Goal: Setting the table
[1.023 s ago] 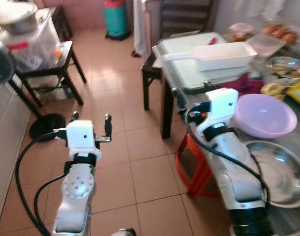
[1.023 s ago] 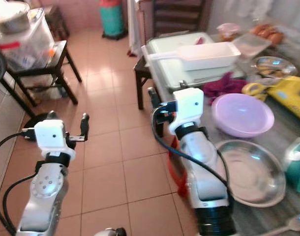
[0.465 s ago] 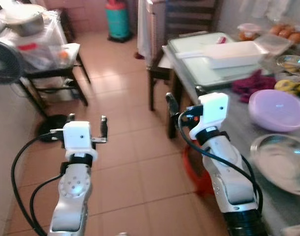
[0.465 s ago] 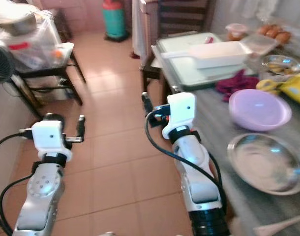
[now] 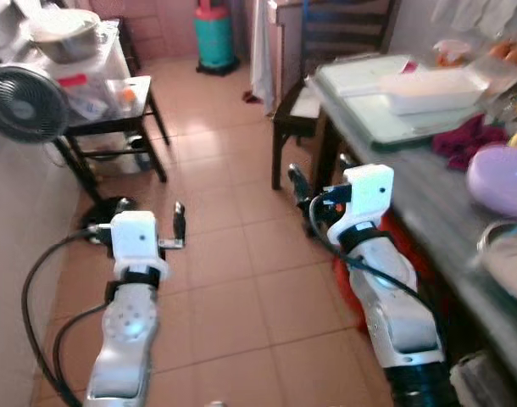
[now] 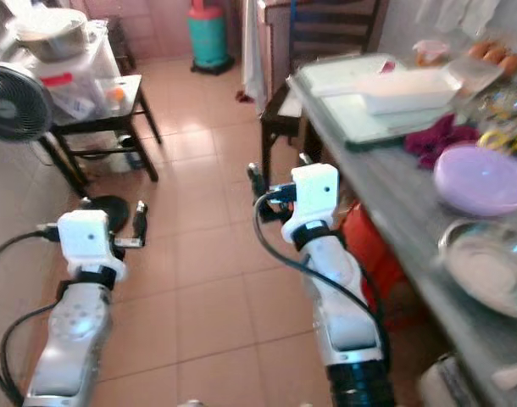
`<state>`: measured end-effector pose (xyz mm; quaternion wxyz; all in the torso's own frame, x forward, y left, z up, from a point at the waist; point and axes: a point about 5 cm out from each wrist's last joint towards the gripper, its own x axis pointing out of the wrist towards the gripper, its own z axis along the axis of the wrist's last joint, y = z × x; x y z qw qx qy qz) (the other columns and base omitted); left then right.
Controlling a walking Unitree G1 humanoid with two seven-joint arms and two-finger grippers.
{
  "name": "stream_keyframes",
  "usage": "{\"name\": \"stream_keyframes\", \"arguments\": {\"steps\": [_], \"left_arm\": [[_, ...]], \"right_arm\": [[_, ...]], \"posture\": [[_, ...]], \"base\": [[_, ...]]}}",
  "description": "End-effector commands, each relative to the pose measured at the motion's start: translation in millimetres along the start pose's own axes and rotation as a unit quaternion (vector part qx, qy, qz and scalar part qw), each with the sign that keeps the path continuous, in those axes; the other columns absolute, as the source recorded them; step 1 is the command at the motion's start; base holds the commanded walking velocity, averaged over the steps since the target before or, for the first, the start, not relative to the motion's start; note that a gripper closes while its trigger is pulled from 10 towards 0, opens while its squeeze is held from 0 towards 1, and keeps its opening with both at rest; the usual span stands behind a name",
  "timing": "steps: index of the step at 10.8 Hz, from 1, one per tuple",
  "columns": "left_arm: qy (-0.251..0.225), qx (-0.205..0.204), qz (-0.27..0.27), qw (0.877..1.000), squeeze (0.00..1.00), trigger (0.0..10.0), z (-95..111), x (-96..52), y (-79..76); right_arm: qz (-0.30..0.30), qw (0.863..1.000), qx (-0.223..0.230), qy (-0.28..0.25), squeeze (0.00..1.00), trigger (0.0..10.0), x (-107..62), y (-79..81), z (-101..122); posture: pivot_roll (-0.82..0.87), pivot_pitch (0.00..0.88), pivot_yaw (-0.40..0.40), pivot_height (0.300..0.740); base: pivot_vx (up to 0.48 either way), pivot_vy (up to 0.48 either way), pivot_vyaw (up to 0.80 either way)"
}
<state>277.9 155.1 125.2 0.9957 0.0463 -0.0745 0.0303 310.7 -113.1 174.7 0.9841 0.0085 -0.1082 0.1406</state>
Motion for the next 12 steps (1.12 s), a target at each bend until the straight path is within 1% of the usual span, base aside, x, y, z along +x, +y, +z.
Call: {"name": "stream_keyframes", "arguments": {"steps": [1, 2, 4, 5, 6, 7, 10, 11, 12], "left_arm": [[0.013, 0.013, 0.003, 1.0, 0.0, 10.0, -8, -3.1, 3.9], [0.035, 0.022, 0.013, 0.999, 0.0, 10.0, -23, -5.6, 10.0], [0.063, 0.032, 0.019, 0.997, 0.0, 10.0, -40, -8.3, 14.8], [0.077, 0.036, 0.02, 0.996, 0.0, 10.0, -49, -10.2, 17.0], [0.096, 0.047, 0.016, 0.994, 0.0, 10.0, -61, -11.8, 17.5], [0.104, 0.05, 0.016, 0.993, 0.0, 10.0, -66, -12.4, 18.0], [0.097, 0.051, 0.017, 0.994, 0.0, 10.0, -69, -10.9, 18.3], [0.194, 0.107, -0.023, 0.975, 0.0, 10.0, -116, -20.6, 23.8], [0.212, 0.119, -0.029, 0.97, 0.0, 10.0, -122, -22.8, 22.7]], "right_arm": [[-0.011, 1.0, 0.006, 0.013, 0.0, 10.0, -1.1, -4.8, -6], [-0.027, 0.998, 0.014, 0.048, 0.0, 10.0, -5.3, -12.2, -23], [-0.029, 0.996, 0.003, 0.083, 0.0, 10.0, -10.4, -19.7, -43], [-0.03, 0.995, -0.009, 0.099, 0.0, 10.0, -14.0, -24.7, -52], [-0.029, 0.99, -0.035, 0.134, 0.0, 10.0, -21.3, -31.8, -70], [-0.029, 0.986, -0.059, 0.152, 0.0, 10.0, -25.8, -36.1, -80], [-0.028, 0.987, -0.06, 0.148, 0.0, 10.0, -24.5, -37.0, -83], [0.004, 0.962, -0.077, 0.262, 0.0, 10.0, -43.5, -62.1, -127], [0.03, 0.95, -0.122, 0.286, 0.0, 10.0, -46.0, -59.1, -133]], "posture": [[-0.02, 0.133, 0.054, 0.74], [-0.02, 0.131, 0.05, 0.74], [-0.02, 0.124, 0.044, 0.74], [-0.02, 0.124, 0.044, 0.74], [-0.03, 0.118, 0.038, 0.74], [-0.03, 0.118, 0.038, 0.74], [-0.03, 0.118, 0.038, 0.74], [-0.03, 0.098, 0.027, 0.74], [-0.03, 0.093, 0.035, 0.74]], "base": [[0.0, 0.33, 0.0], [0.0, 0.337, 0.0], [0.0, 0.337, 0.0], [0.0, 0.337, 0.0], [0.0, 0.341, 0.0], [0.0, 0.341, 0.0], [0.0, 0.341, 0.0], [0.0, 0.0, 0.0], [0.0, 0.0, 0.0]]}}
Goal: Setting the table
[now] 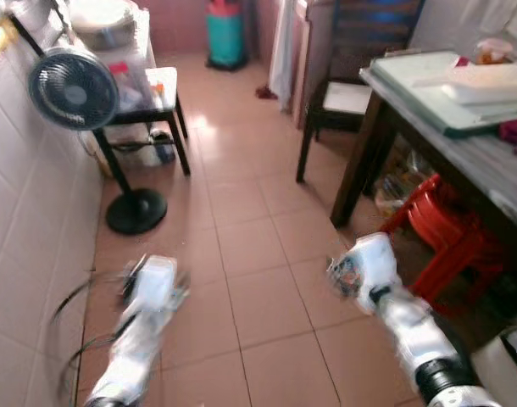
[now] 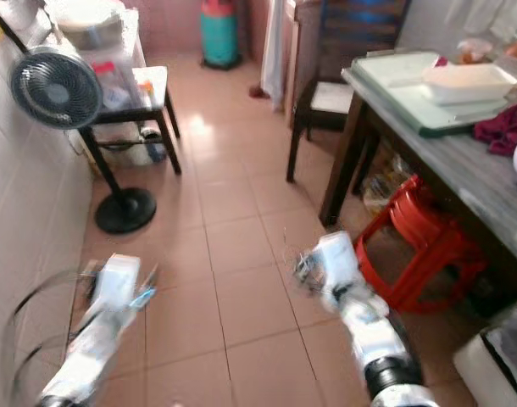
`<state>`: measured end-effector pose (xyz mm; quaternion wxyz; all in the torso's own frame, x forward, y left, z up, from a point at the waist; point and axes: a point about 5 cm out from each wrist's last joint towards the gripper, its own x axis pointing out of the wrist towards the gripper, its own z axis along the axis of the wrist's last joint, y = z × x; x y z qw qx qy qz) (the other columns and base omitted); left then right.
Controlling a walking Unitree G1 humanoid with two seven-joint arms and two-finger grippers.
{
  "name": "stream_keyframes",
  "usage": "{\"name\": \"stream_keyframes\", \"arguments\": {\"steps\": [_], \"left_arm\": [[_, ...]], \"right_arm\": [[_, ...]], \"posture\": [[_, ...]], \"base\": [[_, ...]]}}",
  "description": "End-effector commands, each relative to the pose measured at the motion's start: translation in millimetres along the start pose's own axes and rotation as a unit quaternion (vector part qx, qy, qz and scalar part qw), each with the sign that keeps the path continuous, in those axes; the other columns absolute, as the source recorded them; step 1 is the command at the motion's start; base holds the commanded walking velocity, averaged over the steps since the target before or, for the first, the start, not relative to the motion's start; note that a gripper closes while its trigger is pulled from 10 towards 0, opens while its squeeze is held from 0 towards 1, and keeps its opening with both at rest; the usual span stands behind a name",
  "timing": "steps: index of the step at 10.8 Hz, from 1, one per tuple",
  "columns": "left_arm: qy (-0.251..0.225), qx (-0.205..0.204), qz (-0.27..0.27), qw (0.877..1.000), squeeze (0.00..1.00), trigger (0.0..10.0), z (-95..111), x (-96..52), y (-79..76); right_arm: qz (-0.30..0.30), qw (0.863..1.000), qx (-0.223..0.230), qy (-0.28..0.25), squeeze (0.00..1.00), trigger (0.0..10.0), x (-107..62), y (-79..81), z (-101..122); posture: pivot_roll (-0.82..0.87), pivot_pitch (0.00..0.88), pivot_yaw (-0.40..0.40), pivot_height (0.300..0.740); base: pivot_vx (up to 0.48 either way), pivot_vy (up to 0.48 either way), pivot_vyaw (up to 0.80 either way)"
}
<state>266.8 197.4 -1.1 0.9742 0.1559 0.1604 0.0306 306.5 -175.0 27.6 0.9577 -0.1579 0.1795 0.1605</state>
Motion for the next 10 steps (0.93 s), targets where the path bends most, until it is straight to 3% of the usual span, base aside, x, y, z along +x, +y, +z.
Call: {"name": "stream_keyframes", "arguments": {"steps": [1, 4, 5, 6, 8, 10], "left_arm": [[-0.003, -0.006, -0.012, 1.0, 0.0, 10.0, 5, 2.3, -9.8], [-0.007, -0.003, -0.013, 1.0, 0.0, 10.0, 3, 4.9, -10.2], [0.115, 0.034, -0.107, 0.987, 0.0, 10.0, -36, -12.5, -38.4], [0.155, 0.051, -0.137, 0.977, 0.0, 10.0, -49, -19.8, -42.9], [0.197, 0.066, -0.164, 0.964, 0.0, 10.0, -65, -29.8, -41.8], [0.23, 0.073, -0.159, 0.957, 0.0, 10.0, -76, -36.1, -37.5]], "right_arm": [[0.013, 1.0, -0.027, -0.003, 0.0, 10.0, 1.7, -0.1, 4], [0.018, 0.999, -0.028, -0.006, 0.0, 10.0, 4.2, -1.4, 2], [-0.036, 0.989, 0.082, 0.121, 0.0, 10.0, -6.2, 20.0, -48], [-0.059, 0.982, 0.102, 0.151, 0.0, 10.0, -11.5, 24.9, -61], [-0.113, 0.958, 0.171, 0.199, 0.0, 10.0, -24.8, 27.9, -85], [-0.122, 0.946, 0.182, 0.241, 0.0, 10.0, -36.1, 41.2, -103]], "posture": [[-0.03, 0.093, 0.036, 0.74], [-0.03, 0.093, 0.036, 0.74], [-0.02, 0.078, 0.052, 0.74], [-0.04, 0.071, 0.06, 0.74], [-0.07, 0.064, 0.078, 0.74], [-0.08, 0.073, 0.074, 0.74]], "base": [[0.0, 0.0, 0.0], [0.0, 0.0, 0.0], [0.0, 0.0, 0.0], [0.0, 0.0, 0.0], [0.0, 0.0, 0.0], [0.0, 0.0, 0.0]]}}
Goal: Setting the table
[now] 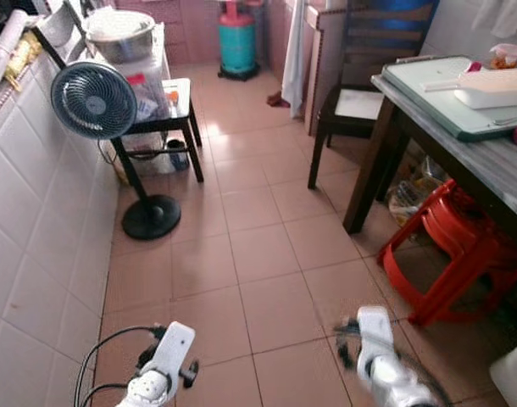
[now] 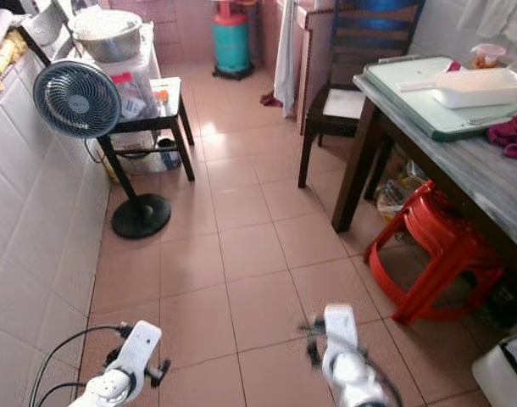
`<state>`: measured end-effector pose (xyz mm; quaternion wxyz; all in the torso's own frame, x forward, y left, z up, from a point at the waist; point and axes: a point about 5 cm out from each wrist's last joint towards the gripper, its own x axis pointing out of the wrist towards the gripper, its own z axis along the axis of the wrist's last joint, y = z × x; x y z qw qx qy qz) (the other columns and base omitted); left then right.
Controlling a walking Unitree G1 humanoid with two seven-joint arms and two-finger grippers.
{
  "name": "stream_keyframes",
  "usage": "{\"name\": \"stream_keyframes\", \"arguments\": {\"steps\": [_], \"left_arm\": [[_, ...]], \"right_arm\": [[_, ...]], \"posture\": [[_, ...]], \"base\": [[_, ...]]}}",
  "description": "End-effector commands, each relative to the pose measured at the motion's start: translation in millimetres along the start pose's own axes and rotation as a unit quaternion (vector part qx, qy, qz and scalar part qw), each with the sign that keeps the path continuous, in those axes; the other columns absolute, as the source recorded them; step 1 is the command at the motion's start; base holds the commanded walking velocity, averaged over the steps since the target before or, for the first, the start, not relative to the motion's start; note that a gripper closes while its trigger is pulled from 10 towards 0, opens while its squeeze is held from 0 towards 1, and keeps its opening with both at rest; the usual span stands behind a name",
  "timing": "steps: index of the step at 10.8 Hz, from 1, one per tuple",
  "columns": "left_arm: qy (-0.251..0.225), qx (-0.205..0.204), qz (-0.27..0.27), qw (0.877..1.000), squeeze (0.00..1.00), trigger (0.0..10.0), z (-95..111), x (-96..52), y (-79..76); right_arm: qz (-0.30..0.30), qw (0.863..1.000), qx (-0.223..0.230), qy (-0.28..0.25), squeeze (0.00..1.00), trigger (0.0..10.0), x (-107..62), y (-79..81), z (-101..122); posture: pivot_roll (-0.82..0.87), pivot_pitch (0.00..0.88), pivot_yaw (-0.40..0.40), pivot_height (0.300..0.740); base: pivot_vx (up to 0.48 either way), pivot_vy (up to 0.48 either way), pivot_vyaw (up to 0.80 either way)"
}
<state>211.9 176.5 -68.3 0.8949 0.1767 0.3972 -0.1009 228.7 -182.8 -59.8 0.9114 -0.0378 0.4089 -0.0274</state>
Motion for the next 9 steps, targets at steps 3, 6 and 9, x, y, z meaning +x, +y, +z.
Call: {"name": "stream_keyframes", "arguments": {"steps": [3, 6, 9], "left_arm": [[0.034, -0.072, 0.0, 0.997, 0.0, 10.0, -15, -2.9, -3.5], [-0.015, -0.104, 0.035, 0.994, 0.0, 10.0, 13, 3.0, 8.3], [0.024, -0.068, 0.019, 0.997, 0.0, 10.0, 4, 2.4, 7.3]], "right_arm": [[0.039, 0.999, -0.023, 0.003, 0.0, 10.0, -0.3, 15.3, -2], [0.068, 0.996, -0.013, -0.054, 0.0, 10.0, 2.8, 29.4, 33], [0.075, 0.996, -0.041, -0.04, 0.0, 10.0, 2.3, 35.7, 28]], "posture": [[-0.06, 0.085, 0.052, 0.74], [-0.06, 0.092, 0.04, 0.74], [-0.07, 0.099, 0.051, 0.74]], "base": [[0.0, 0.0, 0.0], [0.0, 0.0, 0.0], [0.0, 0.0, 0.0]]}}
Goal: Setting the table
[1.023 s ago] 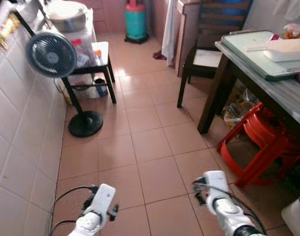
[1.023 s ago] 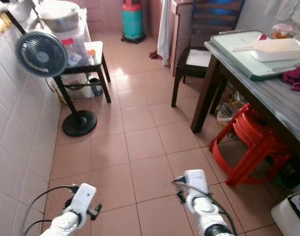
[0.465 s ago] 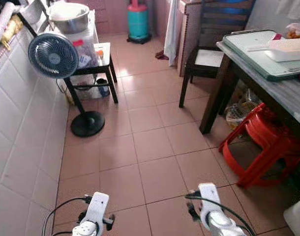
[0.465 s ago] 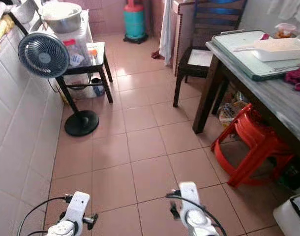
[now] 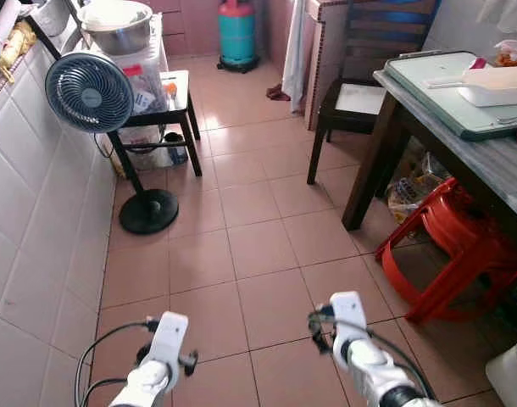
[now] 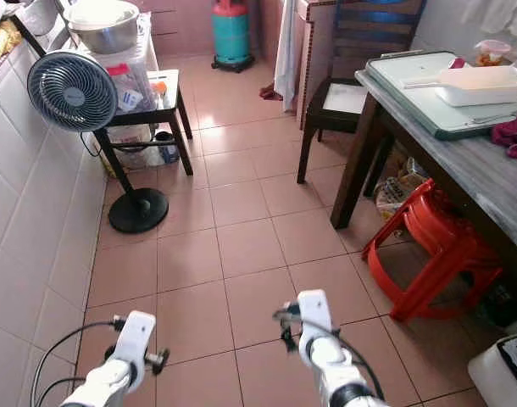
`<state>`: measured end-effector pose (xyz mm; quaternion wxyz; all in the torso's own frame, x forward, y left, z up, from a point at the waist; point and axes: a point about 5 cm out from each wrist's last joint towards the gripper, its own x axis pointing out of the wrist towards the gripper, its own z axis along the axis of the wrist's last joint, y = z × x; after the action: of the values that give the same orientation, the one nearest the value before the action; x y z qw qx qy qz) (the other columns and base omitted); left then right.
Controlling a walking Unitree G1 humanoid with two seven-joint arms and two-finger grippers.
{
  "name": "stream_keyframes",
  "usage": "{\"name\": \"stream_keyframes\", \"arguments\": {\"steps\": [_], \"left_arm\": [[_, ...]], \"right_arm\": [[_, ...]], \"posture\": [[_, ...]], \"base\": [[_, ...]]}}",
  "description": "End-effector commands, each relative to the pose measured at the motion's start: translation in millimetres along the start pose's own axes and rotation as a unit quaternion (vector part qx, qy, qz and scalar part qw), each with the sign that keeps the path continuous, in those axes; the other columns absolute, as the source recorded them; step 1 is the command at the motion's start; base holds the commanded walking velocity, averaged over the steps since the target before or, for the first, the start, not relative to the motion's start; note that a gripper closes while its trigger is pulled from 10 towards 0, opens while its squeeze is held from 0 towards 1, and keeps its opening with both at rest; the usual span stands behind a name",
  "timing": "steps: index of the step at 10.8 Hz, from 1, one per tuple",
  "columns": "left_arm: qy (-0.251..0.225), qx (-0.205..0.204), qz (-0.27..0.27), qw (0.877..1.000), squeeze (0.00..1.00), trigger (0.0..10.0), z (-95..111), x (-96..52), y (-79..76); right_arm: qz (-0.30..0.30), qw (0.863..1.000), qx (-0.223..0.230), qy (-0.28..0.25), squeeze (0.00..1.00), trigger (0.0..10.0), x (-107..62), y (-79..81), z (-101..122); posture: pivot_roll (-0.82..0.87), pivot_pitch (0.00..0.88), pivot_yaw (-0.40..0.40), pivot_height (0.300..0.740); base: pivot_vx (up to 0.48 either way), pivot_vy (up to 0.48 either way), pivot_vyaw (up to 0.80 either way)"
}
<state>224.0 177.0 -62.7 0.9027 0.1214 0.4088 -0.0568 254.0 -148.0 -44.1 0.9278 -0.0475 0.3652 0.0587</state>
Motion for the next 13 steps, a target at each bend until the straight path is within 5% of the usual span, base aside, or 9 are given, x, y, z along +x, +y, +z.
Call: {"name": "stream_keyframes", "arguments": {"steps": [1, 8, 13], "left_arm": [[0.033, 0.014, 0.0, 0.999, 0.0, 10.0, -19, -3.6, 1.1], [0.049, 0.04, -0.008, 0.998, 0.0, 10.0, -34, -7.3, -4.3], [0.039, 0.012, -0.012, 0.999, 0.0, 10.0, -31, -6.8, -6.9]], "right_arm": [[0.002, 1.0, -0.01, 0.022, 0.0, 10.0, -2.0, 3.0, -12], [0.011, 0.998, -0.028, 0.047, 0.0, 10.0, -6.4, 3.0, -30], [0.021, 0.997, -0.039, 0.063, 0.0, 10.0, -7.1, 1.5, -34]], "posture": [[-0.07, 0.105, 0.054, 0.74], [-0.04, 0.103, 0.038, 0.74], [-0.01, 0.073, -0.003, 0.74]], "base": [[0.0, 0.0, 0.8], [0.0, 0.0, 0.76], [0.0, 0.0, 0.0]]}}
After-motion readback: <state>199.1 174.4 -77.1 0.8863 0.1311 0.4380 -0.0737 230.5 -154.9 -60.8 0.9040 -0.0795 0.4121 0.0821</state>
